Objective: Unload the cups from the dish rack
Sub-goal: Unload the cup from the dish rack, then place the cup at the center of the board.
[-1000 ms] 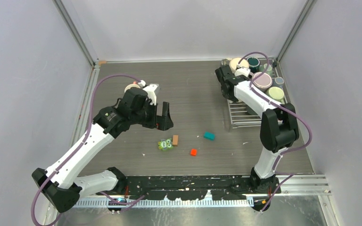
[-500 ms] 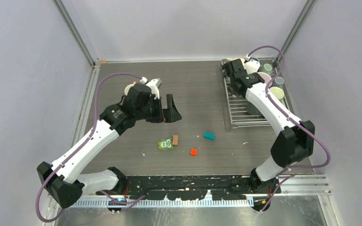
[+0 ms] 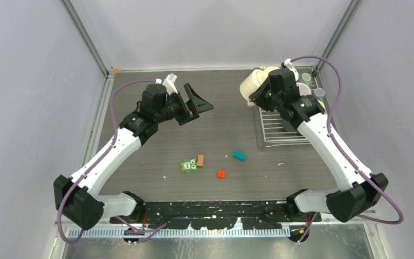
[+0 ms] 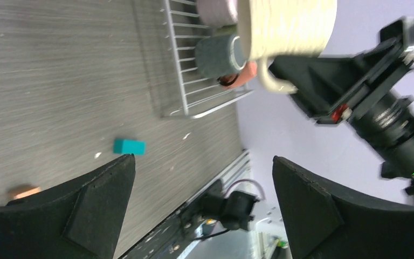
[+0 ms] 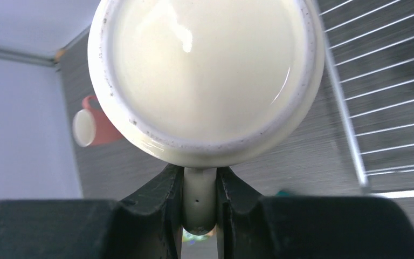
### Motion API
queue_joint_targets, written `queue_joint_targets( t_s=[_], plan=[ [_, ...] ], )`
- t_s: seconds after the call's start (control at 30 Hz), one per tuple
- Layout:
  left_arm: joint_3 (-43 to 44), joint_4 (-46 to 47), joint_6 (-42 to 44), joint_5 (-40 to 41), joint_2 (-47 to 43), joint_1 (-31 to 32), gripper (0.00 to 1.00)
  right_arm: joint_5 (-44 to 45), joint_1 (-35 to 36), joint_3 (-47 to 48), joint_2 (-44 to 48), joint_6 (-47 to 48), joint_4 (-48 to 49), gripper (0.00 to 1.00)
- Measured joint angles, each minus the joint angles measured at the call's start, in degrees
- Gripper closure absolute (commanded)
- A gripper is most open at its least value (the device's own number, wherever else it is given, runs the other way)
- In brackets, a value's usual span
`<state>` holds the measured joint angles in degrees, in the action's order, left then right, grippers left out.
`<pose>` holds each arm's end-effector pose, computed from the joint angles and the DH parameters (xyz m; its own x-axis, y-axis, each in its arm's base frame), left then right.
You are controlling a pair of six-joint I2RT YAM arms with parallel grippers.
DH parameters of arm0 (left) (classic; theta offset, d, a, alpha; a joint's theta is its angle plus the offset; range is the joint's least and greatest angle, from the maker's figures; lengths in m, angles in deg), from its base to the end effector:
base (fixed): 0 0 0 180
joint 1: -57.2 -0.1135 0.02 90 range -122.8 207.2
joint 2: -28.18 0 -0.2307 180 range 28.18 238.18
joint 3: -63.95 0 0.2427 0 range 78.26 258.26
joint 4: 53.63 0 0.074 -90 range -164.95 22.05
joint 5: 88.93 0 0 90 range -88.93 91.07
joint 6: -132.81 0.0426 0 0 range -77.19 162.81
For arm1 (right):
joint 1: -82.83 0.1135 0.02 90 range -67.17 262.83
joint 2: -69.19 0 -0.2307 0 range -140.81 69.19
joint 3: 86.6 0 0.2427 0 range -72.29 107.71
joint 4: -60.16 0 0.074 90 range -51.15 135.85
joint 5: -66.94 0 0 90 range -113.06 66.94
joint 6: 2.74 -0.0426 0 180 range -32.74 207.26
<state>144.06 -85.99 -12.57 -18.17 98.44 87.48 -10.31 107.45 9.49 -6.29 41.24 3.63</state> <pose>0.2405 -0.1567 0.3284 -0.7959 -0.4350 -0.4210 0.1477 0.5349 -0.8319 0.2611 0.1093 0.3545 -0.5458 0.5219 -0.6555 0.2144 0.8433 0.4928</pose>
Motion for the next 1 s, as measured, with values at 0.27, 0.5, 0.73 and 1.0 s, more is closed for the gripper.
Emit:
queue_joint_targets(
  t_s=[0.27,0.5,0.73,1.0],
  plan=[
    [-4.4,19.2,-14.7,-5.3,4.4,-4.4,0.0,-13.2,1.6,-6.8,3.7,-8.3,11.2,0.99],
    [-5.3,33.0,-24.9,-7.4,8.3,-6.2,0.06,-22.2,2.1,-12.4,3.7,-16.1,22.3,0.99],
    [-5.8,44.7,-33.7,-9.0,12.7,-6.2,0.18,-28.7,2.4,-15.1,3.4,-21.7,31.8,0.99],
    [-6.2,52.8,-40.3,-10.0,13.8,-6.2,0.36,-35.8,2.6,-16.2,2.0,-24.6,40.2,0.99]
  ],
)
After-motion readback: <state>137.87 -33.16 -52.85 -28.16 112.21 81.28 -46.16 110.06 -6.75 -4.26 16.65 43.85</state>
